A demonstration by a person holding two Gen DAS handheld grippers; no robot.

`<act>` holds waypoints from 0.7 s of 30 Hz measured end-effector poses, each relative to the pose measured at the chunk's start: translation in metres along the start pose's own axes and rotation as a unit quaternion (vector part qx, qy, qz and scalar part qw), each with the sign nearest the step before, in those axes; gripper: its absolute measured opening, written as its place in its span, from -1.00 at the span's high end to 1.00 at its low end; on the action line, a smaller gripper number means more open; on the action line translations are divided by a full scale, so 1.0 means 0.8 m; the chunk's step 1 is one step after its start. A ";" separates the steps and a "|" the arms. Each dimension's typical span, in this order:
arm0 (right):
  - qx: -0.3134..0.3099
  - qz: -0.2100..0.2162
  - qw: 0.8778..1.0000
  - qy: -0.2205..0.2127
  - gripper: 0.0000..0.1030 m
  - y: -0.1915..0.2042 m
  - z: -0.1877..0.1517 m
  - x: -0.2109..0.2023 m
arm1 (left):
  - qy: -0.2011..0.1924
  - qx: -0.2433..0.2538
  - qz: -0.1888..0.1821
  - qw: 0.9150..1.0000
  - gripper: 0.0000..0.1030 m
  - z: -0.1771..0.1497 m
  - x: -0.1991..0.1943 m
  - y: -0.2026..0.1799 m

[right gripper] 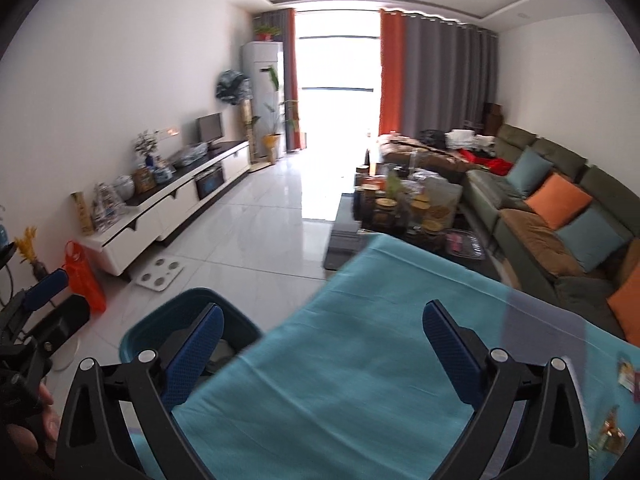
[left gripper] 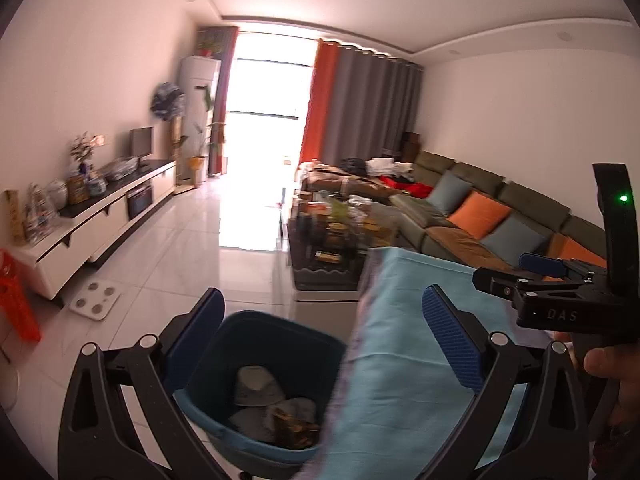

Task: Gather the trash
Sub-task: 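Move both tools back over the table toward the white tissue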

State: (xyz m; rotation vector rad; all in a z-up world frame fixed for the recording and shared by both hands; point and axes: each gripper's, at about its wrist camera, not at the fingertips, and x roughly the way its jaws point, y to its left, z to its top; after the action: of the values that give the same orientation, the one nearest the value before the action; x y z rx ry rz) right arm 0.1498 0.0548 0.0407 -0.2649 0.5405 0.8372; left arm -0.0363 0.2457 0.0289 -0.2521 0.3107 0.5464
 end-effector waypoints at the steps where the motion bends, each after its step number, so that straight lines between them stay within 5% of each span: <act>1: 0.009 -0.010 1.000 -0.003 -0.87 -0.013 -0.004 -0.008 | 0.002 0.005 -0.006 1.000 -0.89 0.000 -0.001 -0.012; 21: 0.105 -0.116 0.986 -0.056 -0.87 -0.145 -0.110 -0.152 | 0.012 0.065 -0.122 0.990 -0.89 -0.019 -0.025 -0.160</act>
State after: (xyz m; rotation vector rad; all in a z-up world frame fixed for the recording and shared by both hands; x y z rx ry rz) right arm 0.1412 -0.1351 0.0361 -0.0841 0.4783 0.5611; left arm 0.0137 0.1259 0.0410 -0.1682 0.3314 0.2797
